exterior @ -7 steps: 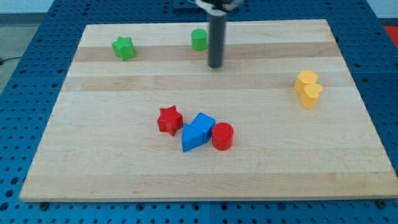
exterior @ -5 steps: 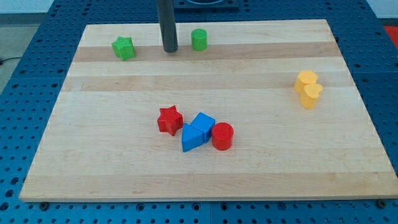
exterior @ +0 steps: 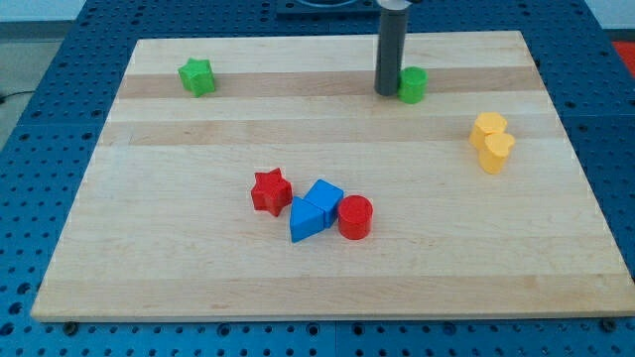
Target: Place the green circle at the top left side of yellow hexagon
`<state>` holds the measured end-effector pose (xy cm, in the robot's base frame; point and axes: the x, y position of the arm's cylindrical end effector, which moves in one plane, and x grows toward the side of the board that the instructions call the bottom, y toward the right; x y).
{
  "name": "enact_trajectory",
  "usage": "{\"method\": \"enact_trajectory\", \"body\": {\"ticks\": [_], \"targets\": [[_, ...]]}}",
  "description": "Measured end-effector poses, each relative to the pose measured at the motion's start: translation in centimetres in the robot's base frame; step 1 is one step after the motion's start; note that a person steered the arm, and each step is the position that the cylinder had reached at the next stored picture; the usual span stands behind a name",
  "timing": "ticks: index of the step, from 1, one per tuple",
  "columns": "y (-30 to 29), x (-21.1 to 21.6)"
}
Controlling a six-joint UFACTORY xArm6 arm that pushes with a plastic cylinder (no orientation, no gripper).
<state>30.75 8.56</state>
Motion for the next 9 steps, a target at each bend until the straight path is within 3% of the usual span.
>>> {"method": "enact_trajectory", "body": {"ticks": [1, 2, 4, 5, 7, 9], "targets": [[0.2, -2.0], [4.6, -1.5], [8.3, 4.0], [6.8, 1.7], [-2.4, 0.2], [-7.5, -6.1]]}}
